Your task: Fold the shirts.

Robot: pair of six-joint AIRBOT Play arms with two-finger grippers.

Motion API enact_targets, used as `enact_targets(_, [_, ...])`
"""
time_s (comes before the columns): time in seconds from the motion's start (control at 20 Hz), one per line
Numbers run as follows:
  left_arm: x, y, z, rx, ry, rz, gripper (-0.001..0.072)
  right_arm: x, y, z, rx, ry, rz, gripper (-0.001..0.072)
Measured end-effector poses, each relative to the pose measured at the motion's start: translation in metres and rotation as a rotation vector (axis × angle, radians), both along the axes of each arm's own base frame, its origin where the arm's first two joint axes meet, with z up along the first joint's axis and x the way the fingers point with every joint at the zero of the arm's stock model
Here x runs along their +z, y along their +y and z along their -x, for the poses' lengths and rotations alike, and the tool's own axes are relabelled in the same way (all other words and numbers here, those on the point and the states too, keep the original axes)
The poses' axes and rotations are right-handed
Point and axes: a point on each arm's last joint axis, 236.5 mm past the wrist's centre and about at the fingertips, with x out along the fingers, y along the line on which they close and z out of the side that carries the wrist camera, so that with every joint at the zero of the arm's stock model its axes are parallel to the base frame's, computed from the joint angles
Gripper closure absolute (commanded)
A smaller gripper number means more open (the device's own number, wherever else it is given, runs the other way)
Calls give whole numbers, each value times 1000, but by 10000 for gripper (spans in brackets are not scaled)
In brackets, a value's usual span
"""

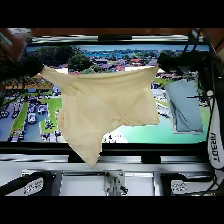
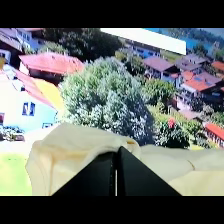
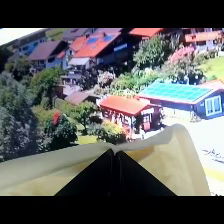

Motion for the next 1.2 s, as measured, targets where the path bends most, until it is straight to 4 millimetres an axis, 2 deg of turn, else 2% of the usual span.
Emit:
enact_targets(0.05, [-19,-6,-2,-15,49,4,219,-17,2,1,-1,47,-12,299])
enact_targets(0.1, [-37,-12,-2,-30,98,12,-13,-28,3,3,1,79,-22,200])
enact_targets(0.2, [-61,-15,4,-46,187,23,-10,-35,3,7,17,113,-28,200])
enact_targets(0.25, [-66,-12,9,-52,227,26,45,-33,-2,11,34,121,-11,203])
enact_targets(0.3, [-69,-5,15,-55,274,26,162,-28,-9,17,52,124,14,205])
enact_targets(0.35, [-73,4,26,-59,332,15,198,-23,-19,25,68,134,51,218])
enact_targets(0.4, [-78,15,40,-62,400,5,200,-20,-34,37,79,160,96,270])
enact_targets(0.5, [-90,33,79,-69,550,-13,193,-23,-66,68,89,260,179,283])
enact_targets(0.6, [-104,40,122,-79,665,-18,66,-32,-90,102,104,390,218,271])
enact_targets(0.65, [-115,38,145,-85,719,-10,29,-38,-96,119,114,452,217,262])
enact_targets(0.75, [-141,24,194,-106,811,43,30,-47,-94,142,137,538,163,262])
enact_targets(0.9, [-179,-10,251,-152,877,162,38,-50,-69,153,191,566,59,262])
enact_targets(1.05, [-209,-29,283,-153,907,242,103,-50,-52,151,217,551,24,262])
enact_targets(1.1, [-219,-32,292,-149,923,257,103,-50,-49,150,225,546,18,262])
enact_targets(1.2, [-233,-38,299,-137,924,273,103,-50,-45,149,229,538,12,262])
